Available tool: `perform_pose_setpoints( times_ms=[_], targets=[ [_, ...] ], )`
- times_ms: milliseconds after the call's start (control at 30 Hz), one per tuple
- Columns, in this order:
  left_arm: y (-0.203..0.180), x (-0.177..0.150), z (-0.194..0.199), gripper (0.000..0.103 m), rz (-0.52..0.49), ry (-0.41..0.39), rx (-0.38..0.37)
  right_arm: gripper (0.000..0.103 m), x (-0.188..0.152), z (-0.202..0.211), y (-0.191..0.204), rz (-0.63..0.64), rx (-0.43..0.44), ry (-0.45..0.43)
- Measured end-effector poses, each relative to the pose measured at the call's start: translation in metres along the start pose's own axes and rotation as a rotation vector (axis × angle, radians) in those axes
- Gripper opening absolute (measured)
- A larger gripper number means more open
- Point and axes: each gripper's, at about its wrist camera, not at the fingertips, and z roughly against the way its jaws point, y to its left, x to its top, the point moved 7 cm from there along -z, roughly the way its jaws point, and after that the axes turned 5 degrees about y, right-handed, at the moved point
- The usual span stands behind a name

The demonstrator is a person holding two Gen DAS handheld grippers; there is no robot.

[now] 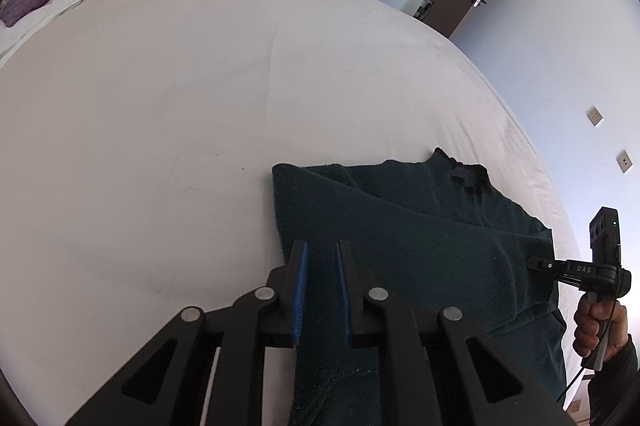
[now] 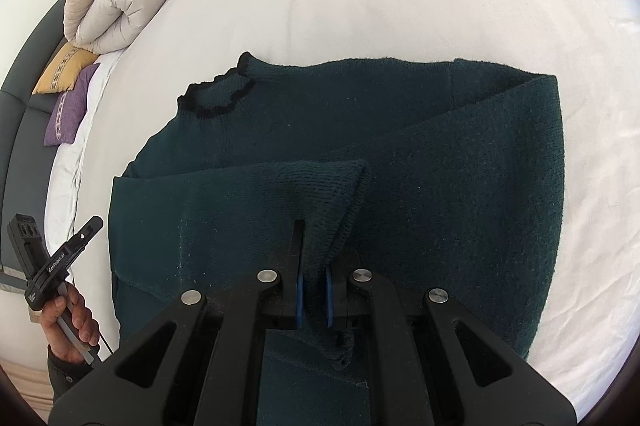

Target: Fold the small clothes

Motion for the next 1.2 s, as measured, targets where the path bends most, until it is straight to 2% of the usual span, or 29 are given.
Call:
perform_pose_setpoints(
  times_ms=[167, 333, 500, 533, 600, 733, 967, 1133, 1200],
  targets=[
    [-0.01, 0.006, -0.006, 0.014, -0.02, 0.009, -0.021, 0.007, 0.005, -0.006, -0.003, -0.004, 0.015, 0.0],
    [-0.002, 0.014, -0.028, 0.014, 0.048, 0.058, -0.074, 0.007, 0.01, -0.012, -0.01, -0.037, 0.07, 0.011],
    [0.011, 0.014, -0.064, 0.013, 0.16, 0.152, -0.209, 0.006, 0.011, -0.018, -0.012, -0.047, 0.107, 0.004],
    [0.017, 0.014, -0.066, 0.002, 0.188, 0.148, -0.218, 0.006, 0.011, -0.019, -0.012, -0.049, 0.112, 0.003],
    [0.024, 0.015, -0.067, 0.002, 0.237, 0.148, -0.269, 0.006, 0.011, -0.02, -0.012, -0.053, 0.121, 0.001],
    [0.029, 0.005, -0.063, 0.002, 0.258, 0.144, -0.324, 0.006, 0.011, -0.024, -0.01, -0.068, 0.136, -0.001],
    [0.028, -0.03, -0.033, 0.002, 0.235, 0.104, -0.31, 0.006, 0.01, -0.024, -0.011, -0.098, 0.156, -0.002],
    [0.023, -0.059, -0.015, 0.002, 0.156, 0.117, -0.252, 0.009, 0.002, -0.008, -0.007, -0.052, 0.07, -0.028],
    [0.017, -0.067, -0.013, 0.002, 0.117, 0.12, -0.219, 0.009, -0.002, -0.006, -0.011, -0.059, 0.064, -0.036]
  ],
)
